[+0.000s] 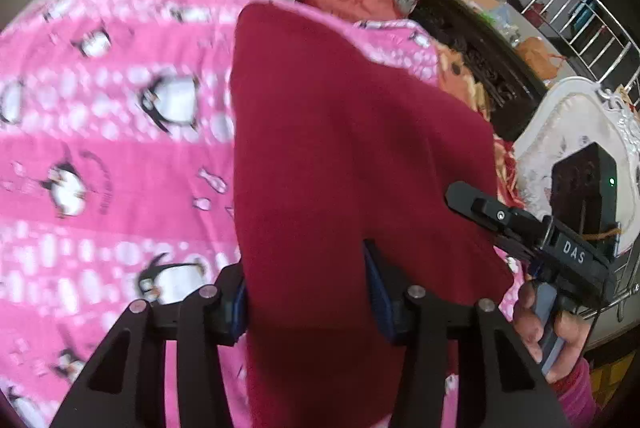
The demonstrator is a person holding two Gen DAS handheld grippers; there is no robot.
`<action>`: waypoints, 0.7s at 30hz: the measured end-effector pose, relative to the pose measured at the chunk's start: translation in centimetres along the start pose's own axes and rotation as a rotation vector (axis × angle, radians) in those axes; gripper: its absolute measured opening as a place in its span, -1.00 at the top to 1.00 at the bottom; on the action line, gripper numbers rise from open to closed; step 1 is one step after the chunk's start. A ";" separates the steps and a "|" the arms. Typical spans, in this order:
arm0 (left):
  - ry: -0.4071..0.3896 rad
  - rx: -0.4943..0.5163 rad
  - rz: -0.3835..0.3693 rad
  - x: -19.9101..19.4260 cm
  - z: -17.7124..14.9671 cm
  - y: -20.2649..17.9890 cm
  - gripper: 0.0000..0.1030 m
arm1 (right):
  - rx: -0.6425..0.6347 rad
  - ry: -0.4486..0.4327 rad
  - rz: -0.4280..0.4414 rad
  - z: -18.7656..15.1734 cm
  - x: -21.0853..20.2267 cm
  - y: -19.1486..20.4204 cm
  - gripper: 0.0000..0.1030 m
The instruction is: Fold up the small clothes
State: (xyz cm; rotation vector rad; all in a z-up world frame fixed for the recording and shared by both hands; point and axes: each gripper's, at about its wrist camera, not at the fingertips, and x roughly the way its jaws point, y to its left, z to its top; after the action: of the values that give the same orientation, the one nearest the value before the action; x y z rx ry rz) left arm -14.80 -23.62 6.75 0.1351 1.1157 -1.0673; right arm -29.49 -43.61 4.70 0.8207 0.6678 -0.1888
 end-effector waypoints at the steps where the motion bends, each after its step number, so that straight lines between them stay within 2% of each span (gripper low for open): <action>1: -0.021 0.011 0.019 -1.5 0.0 -0.1 0.01 | -0.003 -0.002 0.015 0.0 -0.4 0.5 0.63; 3: -0.048 0.017 0.049 -4.1 -0.3 0.2 0.01 | -0.026 -0.012 0.060 0.0 -1.1 2.2 0.64; 5: -0.042 0.009 0.086 -5.7 -0.7 1.0 0.00 | -0.047 -0.013 0.098 -0.2 -1.2 3.8 0.64; 8: -0.021 -0.019 0.142 -6.4 -2.0 2.7 -0.04 | -0.050 0.023 0.155 -0.8 0.2 5.5 0.58; 9: -0.011 -0.023 0.163 -6.2 -2.7 3.2 -0.04 | -0.052 0.042 0.147 -1.2 1.0 5.7 0.45; 11: 0.042 -0.047 0.221 -4.7 -4.2 4.9 -0.06 | -0.059 0.090 0.079 -2.1 2.8 6.2 0.39; 12: 0.063 -0.058 0.242 -3.8 -5.0 5.5 -0.09 | -0.079 0.117 0.007 -2.7 3.5 6.3 0.39; 14: 0.038 -0.076 0.243 -3.6 -5.9 6.2 -0.19 | -0.137 0.117 -0.125 -3.5 3.2 6.9 0.39; 15: 0.022 -0.077 0.239 -3.7 -6.1 6.2 -0.20 | -0.154 0.110 -0.131 -3.6 2.7 7.2 0.39; 18: 0.001 -0.061 0.263 -4.0 -6.4 5.7 -0.25 | -0.207 0.077 -0.077 -4.3 0.3 9.2 0.40; 20: -0.012 -0.056 0.283 -4.3 -6.8 5.4 -0.30 | -0.300 0.090 -0.070 -4.9 -0.1 11.2 0.54; 21: -0.022 -0.054 0.294 -4.4 -6.9 5.2 -0.32 | -0.361 0.101 -0.074 -5.4 0.2 12.5 0.68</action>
State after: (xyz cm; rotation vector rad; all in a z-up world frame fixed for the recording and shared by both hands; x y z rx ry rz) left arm -15.58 -14.12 4.76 0.2364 1.0669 -0.7748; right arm -26.86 -31.20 9.62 0.4615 0.7998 -0.0898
